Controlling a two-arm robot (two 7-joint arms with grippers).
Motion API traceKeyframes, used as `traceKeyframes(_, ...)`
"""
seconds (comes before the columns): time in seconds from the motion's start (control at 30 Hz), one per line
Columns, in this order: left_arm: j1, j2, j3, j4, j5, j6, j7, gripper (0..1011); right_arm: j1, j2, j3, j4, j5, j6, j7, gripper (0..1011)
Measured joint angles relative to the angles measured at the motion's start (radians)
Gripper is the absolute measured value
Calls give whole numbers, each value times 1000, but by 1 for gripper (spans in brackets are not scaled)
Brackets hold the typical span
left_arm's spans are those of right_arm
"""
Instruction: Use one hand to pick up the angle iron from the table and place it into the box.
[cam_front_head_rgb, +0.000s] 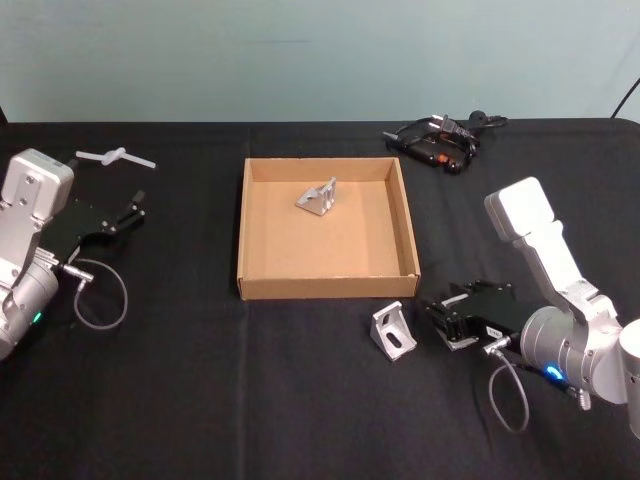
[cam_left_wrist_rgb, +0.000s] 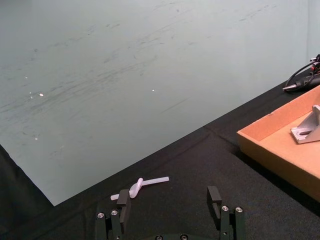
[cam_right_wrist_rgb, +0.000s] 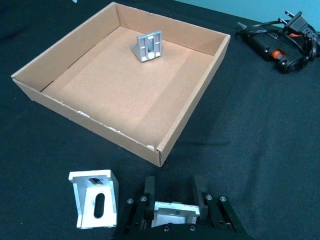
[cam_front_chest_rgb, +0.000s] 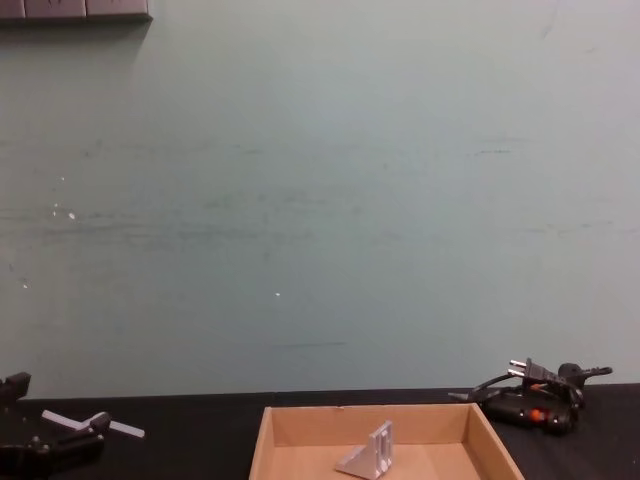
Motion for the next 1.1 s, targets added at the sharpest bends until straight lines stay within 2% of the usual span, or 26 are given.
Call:
traceKeyframes(0.33, 0, 0, 0, 0, 0, 0, 0, 1004, 24, -8, -2, -48, -30, 9, 20, 459)
traceKeyframes(0.7, 0, 0, 0, 0, 0, 0, 0, 1005, 131, -36, -13, -46, -70, 22, 49, 459)
traceKeyframes(0.83, 0, 0, 0, 0, 0, 0, 0, 1005, 186, -49, -28, -7, -85, 24, 65, 459)
traceKeyframes(0.97, 0, 0, 0, 0, 0, 0, 0, 1005, 273, -71, -58, 89, -106, 9, 90, 459)
traceKeyframes(1.1, 0, 0, 0, 0, 0, 0, 0, 1005, 336, -96, -82, 182, -120, -15, 102, 459)
